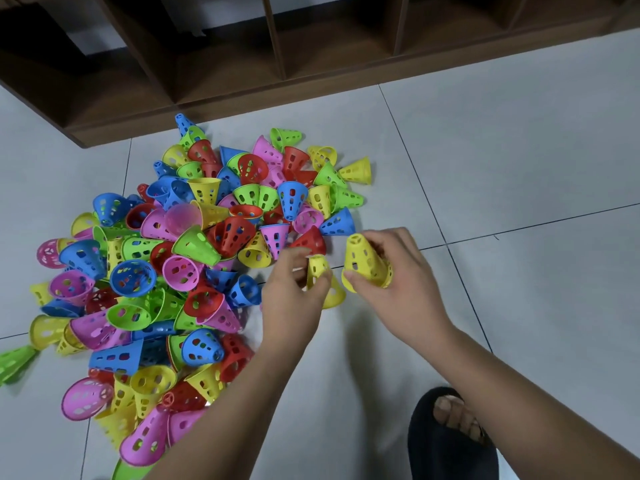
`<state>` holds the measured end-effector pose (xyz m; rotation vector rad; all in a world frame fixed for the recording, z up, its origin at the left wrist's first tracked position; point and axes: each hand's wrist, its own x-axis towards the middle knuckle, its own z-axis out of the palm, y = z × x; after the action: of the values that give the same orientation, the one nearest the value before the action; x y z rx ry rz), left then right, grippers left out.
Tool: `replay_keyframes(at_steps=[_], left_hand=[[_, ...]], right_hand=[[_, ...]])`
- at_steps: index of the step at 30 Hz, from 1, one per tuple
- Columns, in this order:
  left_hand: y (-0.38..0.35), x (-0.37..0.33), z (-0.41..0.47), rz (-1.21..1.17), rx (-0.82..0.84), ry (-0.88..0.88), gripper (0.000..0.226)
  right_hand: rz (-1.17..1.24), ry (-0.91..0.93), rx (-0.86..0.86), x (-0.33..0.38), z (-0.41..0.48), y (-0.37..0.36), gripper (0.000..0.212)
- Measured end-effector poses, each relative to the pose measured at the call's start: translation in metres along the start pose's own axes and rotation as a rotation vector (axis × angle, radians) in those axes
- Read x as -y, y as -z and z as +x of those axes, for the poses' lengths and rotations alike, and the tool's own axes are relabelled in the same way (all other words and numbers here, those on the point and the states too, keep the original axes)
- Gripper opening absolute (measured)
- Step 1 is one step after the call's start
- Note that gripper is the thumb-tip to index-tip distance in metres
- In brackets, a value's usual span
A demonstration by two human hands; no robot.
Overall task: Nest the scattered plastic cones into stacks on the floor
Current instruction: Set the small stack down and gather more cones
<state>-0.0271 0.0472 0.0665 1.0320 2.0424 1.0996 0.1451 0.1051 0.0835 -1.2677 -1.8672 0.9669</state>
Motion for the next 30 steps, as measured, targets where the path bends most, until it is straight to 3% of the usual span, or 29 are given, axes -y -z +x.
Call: replay_keyframes(at_steps=[5, 9, 16, 21, 26, 30], left_hand=[[-0.019, -0.033, 0.012, -0.149, -0.028, -0.099, 0.043], [-0.033, -0.045, 0.017, -0.100, -0.018, -0.218, 0.041], [-0.038, -0.058, 0.023, -0.200, -0.095, -0.206, 0.039], [-0.052, -0.065, 0.022, -0.201, -0.042, -0.258, 0.040], [-0.069, -0.050, 0.021, -0.077, 0.137, -0.261, 0.051], [-0.060, -0.023, 0.016, 0.025, 0.162, -0.262, 0.042]], right_hand=[[-0.020, 0.006, -0.096, -0.016, 0.012, 0.019, 0.047], [0.018, -0.046, -0.129, -0.032, 0.017, 0.022, 0.044], [0.006, -0.097, -0.121, -0.052, 0.013, 0.023, 0.044], [-0.009, -0.124, -0.082, -0.062, 0.008, 0.016, 0.065], [-0.065, -0.121, -0.058, -0.063, 0.002, 0.019, 0.097], [-0.132, -0.057, -0.009, -0.057, -0.005, 0.018, 0.093]])
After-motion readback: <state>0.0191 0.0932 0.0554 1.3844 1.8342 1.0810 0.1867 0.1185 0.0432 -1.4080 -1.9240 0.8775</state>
